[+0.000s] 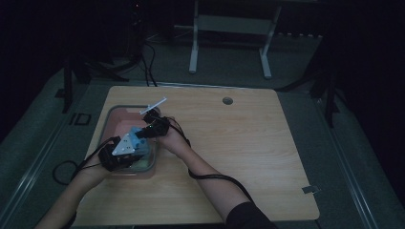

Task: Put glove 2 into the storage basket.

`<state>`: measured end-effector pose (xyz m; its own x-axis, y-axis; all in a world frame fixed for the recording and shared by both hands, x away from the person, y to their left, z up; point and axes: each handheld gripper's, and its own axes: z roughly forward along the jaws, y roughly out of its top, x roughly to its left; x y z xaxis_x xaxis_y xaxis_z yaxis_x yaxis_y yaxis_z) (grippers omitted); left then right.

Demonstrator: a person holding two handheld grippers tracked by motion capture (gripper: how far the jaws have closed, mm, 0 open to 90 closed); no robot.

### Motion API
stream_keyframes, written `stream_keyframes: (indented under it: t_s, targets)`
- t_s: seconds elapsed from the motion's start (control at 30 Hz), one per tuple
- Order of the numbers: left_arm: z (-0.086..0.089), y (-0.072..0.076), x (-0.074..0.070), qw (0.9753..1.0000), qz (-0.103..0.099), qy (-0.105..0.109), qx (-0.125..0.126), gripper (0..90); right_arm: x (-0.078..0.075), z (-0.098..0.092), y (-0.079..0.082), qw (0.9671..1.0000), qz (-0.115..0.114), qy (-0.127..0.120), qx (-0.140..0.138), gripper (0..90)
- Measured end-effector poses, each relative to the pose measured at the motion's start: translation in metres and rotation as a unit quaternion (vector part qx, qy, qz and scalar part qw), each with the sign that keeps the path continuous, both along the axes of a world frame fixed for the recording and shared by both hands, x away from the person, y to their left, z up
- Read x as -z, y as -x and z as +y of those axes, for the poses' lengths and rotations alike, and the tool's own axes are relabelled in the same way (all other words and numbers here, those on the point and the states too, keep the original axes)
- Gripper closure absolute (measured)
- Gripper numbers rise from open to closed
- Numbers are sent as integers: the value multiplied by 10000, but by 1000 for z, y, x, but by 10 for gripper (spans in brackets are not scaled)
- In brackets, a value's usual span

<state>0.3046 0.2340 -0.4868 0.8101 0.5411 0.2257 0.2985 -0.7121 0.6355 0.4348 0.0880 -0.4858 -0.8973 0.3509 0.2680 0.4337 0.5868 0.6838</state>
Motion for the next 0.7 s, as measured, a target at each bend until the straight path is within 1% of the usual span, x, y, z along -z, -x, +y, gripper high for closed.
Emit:
stream_keyframes:
  t_s: [0.03, 0.07, 0.1, 0.13, 0.17, 0.2, 0.23, 0.27, 0.3, 0.33, 0.37, 0.4, 0.43, 0.47, 0.5, 0.57, 0.6, 0.63, 0.67, 0.7]
  targets:
    - [0, 0, 0, 10000, 0, 0, 0, 759, 0, 0, 0, 10000, 0, 0, 0, 810]
    - [-1, -2, 0, 9999, 90, -66, -10, 759, 2, 1, -1, 10000, 28, 18, 0, 810]
    - [-2, -6, 0, 9995, 247, -183, 22, 756, 5, 3, -2, 10000, 20, 80, 11, 808]
    - [-2, -6, 0, 9995, 247, -183, 22, 748, 7, 6, -2, 9999, 74, 141, -12, 804]
    - [-4, -10, 2, 9986, 447, -293, -37, 744, 8, 7, -2, 9998, 79, 178, 24, 801]
    - [-5, -11, 3, 9981, 497, -368, -24, 738, 9, 8, -2, 9998, 101, 180, 16, 794]
    - [-6, -12, 3, 9977, 548, -393, -35, 727, 10, 8, -2, 9998, 127, 163, 33, 781]
    - [-6, -12, 3, 9977, 548, -393, -35, 709, 10, 8, -2, 9998, 119, 165, 59, 753]
    - [-8, -14, 4, 9966, 657, -491, -46, 683, 10, 9, -2, 9998, 102, 178, 52, 710]
    - [-9, -14, 4, 9966, 667, -487, -42, 649, 10, 9, -2, 9998, 99, 183, 66, 674]
    - [-9, -14, 4, 9966, 667, -487, -42, 612, 10, 9, -2, 9998, 99, 183, 66, 674]
    - [-8, -14, 4, 9971, 631, -422, -89, 586, 8, 8, -2, 9997, 123, 163, 109, 600]
    - [-8, -14, 4, 9971, 631, -422, -89, 549, 8, 8, -2, 9997, 123, 163, 109, 600]
    - [-6, -12, 2, 9976, 588, -313, -196, 488, 5, 4, -4, 9998, 100, 71, 141, 519]
    - [-5, -11, 2, 9977, 573, -260, -267, 450, 4, 3, -4, 9998, 92, 47, 169, 485]
    - [-2, -8, -1, 9980, 508, -112, -350, 384, 0, -2, -5, 9997, 63, -50, 229, 428]
    - [-2, -8, -1, 9980, 508, -112, -350, 342, -2, -4, -6, 9996, 58, -92, 274, 398]
    - [-1, -7, -2, 9979, 476, -74, -425, 342, -2, -4, -6, 9996, 58, -92, 274, 398]
    - [-1, -7, -2, 9979, 476, -74, -425, 293, -2, -4, -6, 9996, 58, -92, 274, 398]
    - [2, -3, -10, 9973, 394, 106, -609, 240, -11, -12, -6, 9991, -47, -294, 311, 329]
